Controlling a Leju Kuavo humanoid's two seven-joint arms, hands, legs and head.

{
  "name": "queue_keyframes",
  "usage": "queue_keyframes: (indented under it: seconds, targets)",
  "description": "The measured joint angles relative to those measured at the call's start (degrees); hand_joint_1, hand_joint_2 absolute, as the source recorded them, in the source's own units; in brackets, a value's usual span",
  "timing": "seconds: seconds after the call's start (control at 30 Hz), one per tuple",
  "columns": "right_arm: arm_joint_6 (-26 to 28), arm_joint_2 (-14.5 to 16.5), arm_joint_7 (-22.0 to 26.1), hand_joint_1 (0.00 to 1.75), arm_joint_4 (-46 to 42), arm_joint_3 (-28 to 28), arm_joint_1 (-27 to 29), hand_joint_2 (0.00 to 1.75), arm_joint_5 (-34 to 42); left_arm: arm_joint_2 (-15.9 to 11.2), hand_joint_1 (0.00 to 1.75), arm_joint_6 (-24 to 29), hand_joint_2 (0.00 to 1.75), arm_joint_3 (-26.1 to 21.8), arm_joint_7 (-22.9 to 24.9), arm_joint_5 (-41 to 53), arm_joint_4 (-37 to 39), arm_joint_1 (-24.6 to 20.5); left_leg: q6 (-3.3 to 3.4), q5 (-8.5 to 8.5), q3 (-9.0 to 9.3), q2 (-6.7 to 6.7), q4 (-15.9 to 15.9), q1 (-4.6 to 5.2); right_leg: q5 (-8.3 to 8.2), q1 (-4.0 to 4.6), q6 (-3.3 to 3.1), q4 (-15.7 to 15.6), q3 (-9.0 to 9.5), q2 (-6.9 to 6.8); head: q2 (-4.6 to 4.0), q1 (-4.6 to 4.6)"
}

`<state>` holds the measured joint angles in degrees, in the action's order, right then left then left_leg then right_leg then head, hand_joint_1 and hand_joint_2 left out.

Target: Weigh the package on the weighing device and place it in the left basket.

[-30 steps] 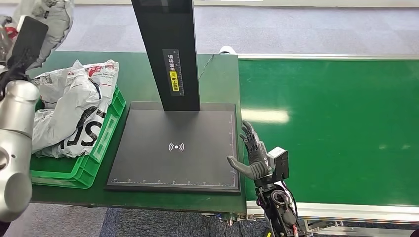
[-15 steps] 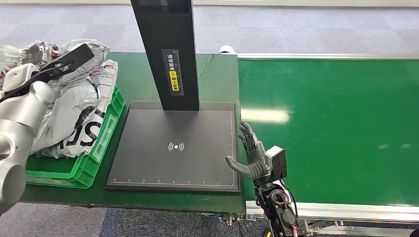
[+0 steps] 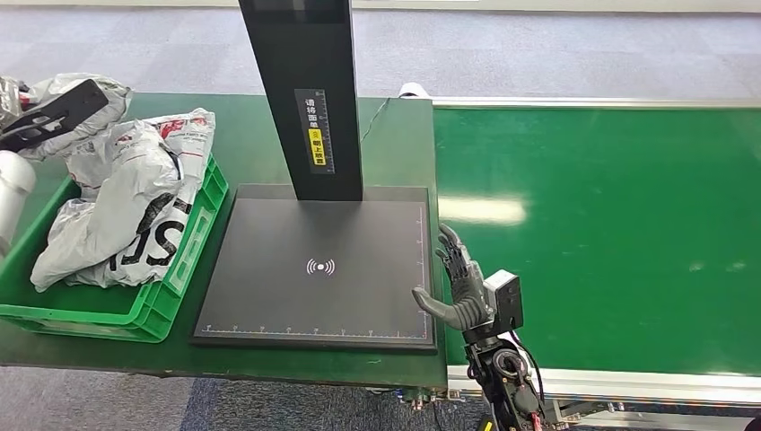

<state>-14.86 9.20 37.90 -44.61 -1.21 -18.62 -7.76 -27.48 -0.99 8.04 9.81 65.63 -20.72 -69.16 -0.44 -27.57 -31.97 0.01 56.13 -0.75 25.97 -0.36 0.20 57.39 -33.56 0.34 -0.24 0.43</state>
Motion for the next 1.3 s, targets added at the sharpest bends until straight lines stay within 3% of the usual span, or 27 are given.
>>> queue_keyframes:
  seconds: [0.3, 0.5, 0.57, 0.63, 0.7, 0.9, 1.13, 1.3]
  targets:
    - [0.0, -0.1, 0.1, 0.0, -0.5, 0.4, 0.5, 1.75, -0.2, 0.5, 1.74, 1.0, 1.75, -2.1, -0.4, -0.2, 1.0, 3.3, 0.0, 0.0, 0.0, -0.01, 0.0, 0.0, 0.0, 0.0, 0.0, 0.0, -0.01, 0.0, 0.0, -0.01]
    - [0.0, -0.1, 0.1, 0.0, -0.5, 0.4, 0.3, 1.75, -0.4, 0.8, 1.7, -4.3, 1.75, -2.7, -4.4, 1.8, 1.7, 7.0, 0.0, 0.0, -0.01, -0.01, 0.0, 0.0, 0.0, 0.0, 0.0, 0.0, -0.01, 0.0, 0.0, -0.01]
    - [0.0, -0.1, 0.1, 0.0, -0.4, 0.5, 0.0, 1.75, -0.4, 0.4, 1.51, -7.3, 1.75, -2.8, -6.5, 3.2, 1.7, 7.9, 0.0, 0.0, -0.02, 0.0, 0.0, 0.0, 0.0, 0.0, 0.0, 0.0, -0.01, 0.01, 0.0, 0.0]
    - [0.0, -0.2, 0.0, 0.0, -0.3, 0.5, -0.4, 1.75, -0.4, -0.1, 0.68, -9.0, 1.75, -2.7, -7.7, 4.1, 1.8, 8.3, 0.0, 0.0, -0.01, 0.0, 0.0, 0.0, 0.0, 0.0, 0.0, 0.0, -0.01, 0.0, 0.0, 0.0]
    - [0.0, -0.2, 0.0, 0.0, -0.2, 0.6, -0.8, 1.75, -0.5, -0.4, 0.0, -9.5, 1.75, -2.7, -7.9, 4.7, 1.8, 8.4, 0.0, 0.0, -0.01, -0.02, 0.0, 0.0, 0.0, 0.0, 0.0, 0.0, -0.01, -0.02, 0.0, -0.01]
    - [0.2, -0.1, -0.2, 0.0, -0.2, 0.6, -1.1, 1.75, -0.7, -0.2, 0.0, -6.5, 1.75, -2.8, -5.6, 5.6, 1.6, 8.1, 0.0, 0.01, 0.0, -0.03, 0.0, 0.0, 0.0, 0.0, 0.0, 0.0, -0.01, -0.03, 0.0, -0.01]
    - [0.7, 0.0, -0.7, 0.0, -0.8, 0.6, 0.1, 1.75, -0.6, 2.1, 0.0, 11.2, 1.75, -7.0, -7.7, 0.8, -1.0, 8.0, -0.01, 0.01, -0.01, -0.02, 0.0, 0.0, 0.0, 0.0, 0.0, 0.0, -0.02, -0.01, 0.0, -0.01]
    - [1.3, 0.1, -0.7, 0.0, -0.9, 0.7, 0.6, 1.75, -0.4, 3.3, 0.0, 20.6, 1.75, -11.5, -15.1, -4.9, -5.0, 8.7, -0.01, 0.0, -0.02, 0.02, 0.0, 0.0, 0.0, 0.0, 0.0, 0.0, -0.06, 0.04, 0.0, -0.01]
